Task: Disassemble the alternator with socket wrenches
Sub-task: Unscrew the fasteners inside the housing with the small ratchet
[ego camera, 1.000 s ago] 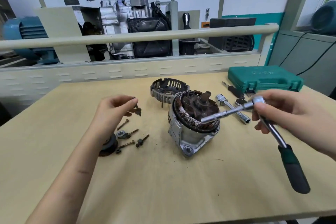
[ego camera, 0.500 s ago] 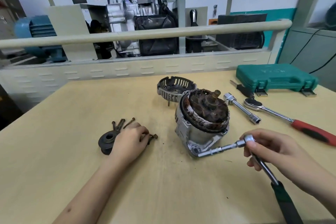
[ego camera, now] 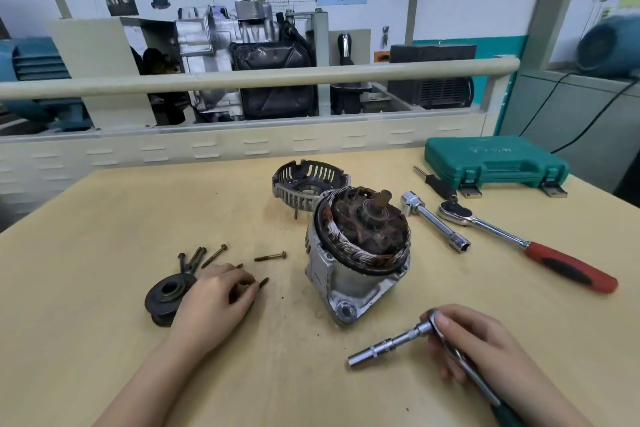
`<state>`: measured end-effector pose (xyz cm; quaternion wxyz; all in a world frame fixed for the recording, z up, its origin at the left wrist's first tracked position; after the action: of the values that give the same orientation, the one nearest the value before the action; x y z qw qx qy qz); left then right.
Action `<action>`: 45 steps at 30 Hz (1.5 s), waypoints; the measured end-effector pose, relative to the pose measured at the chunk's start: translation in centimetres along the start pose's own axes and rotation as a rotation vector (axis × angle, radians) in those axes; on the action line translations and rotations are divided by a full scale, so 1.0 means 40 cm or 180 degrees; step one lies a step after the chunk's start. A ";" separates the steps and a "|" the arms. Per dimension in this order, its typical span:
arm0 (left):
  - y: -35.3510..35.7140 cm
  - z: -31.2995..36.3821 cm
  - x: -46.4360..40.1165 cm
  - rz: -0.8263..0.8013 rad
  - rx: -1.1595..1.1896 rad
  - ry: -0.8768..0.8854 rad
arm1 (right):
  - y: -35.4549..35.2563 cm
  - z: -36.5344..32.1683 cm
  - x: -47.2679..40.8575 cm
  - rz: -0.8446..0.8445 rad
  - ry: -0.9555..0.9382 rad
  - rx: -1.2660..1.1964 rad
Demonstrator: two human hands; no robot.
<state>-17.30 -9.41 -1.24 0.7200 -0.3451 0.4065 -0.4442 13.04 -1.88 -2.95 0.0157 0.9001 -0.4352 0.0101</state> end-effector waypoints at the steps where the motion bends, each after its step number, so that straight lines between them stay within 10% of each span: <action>1: 0.001 0.003 0.000 -0.0025 -0.0021 0.0010 | 0.001 0.002 0.000 -0.0028 0.0000 0.0009; 17: 0.013 0.039 -0.012 -0.0195 -0.0277 0.0083 | -0.127 -0.037 -0.093 0.0210 0.0213 0.1895; 24: 0.020 0.147 -0.043 -0.0112 0.0957 0.0237 | -0.153 -0.071 -0.198 0.0190 0.0115 0.2492; 37: 0.080 0.203 -0.117 -0.0652 0.1304 0.0754 | -0.342 -0.083 -0.280 0.1638 0.0426 0.2317; 45: 0.066 0.151 -0.140 -0.1023 0.1947 0.0722 | -0.330 -0.094 -0.242 0.1543 0.0246 0.1832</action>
<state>-12.49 -2.46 0.65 0.6612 -0.1218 0.2726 -0.6882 17.37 14.02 0.23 -0.2244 0.7376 -0.6140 0.1693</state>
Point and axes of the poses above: each hand's wrist, its own x-axis away from the middle knuckle, its own y-axis out of the palm, z = x × y, the point moved 5 cm from there along -x, towards the middle knuckle, and after that the axes turned 10 degrees about -z, right-handed, at the moved point
